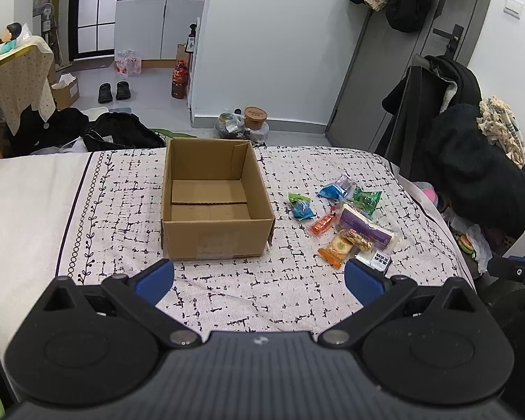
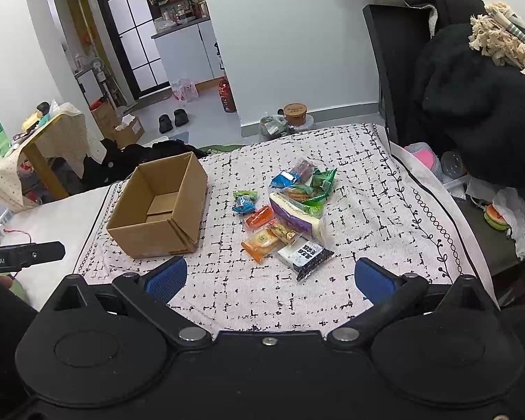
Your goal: Organize snacks
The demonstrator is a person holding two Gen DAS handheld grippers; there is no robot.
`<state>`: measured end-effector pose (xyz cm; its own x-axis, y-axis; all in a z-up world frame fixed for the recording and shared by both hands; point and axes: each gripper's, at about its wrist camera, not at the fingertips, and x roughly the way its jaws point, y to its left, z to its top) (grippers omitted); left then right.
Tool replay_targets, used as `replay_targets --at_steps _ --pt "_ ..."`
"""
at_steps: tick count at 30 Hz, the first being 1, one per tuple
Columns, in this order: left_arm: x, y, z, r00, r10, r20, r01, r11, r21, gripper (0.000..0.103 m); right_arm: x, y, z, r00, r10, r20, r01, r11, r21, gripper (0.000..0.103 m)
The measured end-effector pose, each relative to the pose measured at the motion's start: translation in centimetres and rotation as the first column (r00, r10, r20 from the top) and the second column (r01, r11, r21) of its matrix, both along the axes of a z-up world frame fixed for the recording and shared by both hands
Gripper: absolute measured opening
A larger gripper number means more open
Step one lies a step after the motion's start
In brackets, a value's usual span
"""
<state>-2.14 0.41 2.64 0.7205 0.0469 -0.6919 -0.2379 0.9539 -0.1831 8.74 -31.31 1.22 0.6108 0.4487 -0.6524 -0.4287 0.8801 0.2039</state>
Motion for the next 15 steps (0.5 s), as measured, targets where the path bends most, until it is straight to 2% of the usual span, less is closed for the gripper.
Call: replay_targets --at_steps 8,15 --pt "1.2 -0.3 -0.1 0.999 -0.043 0.009 0.043 0.999 0.027 0.103 0.5 -0.3 -0.1 1.0 0.012 -0.002 -0.012 1.0 0.021 0.103" --pt "3.1 -0.5 -0.5 0.996 -0.092 0.005 0.091 0.996 0.022 0.102 1.3 -0.4 -0.7 1.0 -0.005 0.001 0.005 1.0 0.01 0.103"
